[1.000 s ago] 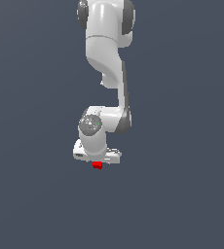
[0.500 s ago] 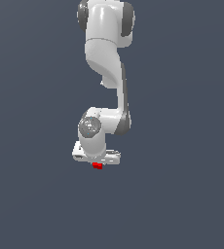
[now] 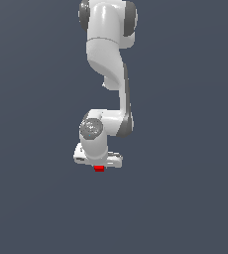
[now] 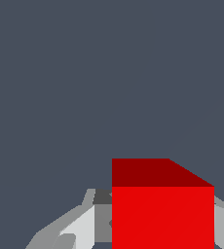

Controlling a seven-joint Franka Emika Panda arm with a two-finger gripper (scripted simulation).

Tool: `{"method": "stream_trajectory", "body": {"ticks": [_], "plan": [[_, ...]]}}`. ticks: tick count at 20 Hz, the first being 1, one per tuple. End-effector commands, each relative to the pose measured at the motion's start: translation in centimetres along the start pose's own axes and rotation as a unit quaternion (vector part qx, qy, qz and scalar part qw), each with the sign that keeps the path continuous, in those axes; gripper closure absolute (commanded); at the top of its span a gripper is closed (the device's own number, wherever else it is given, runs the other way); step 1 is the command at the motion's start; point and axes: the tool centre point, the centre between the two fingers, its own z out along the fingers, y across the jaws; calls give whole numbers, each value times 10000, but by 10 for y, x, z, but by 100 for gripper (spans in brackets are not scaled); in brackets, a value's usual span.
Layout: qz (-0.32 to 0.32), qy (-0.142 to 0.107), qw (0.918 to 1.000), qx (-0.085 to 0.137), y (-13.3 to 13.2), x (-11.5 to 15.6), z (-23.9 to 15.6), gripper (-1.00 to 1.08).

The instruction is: Pick up the red cube and move it to a goal position.

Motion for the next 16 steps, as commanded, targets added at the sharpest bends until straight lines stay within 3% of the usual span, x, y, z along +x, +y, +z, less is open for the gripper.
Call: {"method": "stream_trajectory", "body": {"ticks": [1,8,16], "plan": [[0,8,10000,0,-1,-1,-6,108],[0,8,10000,0,-4,-10,-38,108],[1,8,10000,2,-11,-29,-105,108]]}}
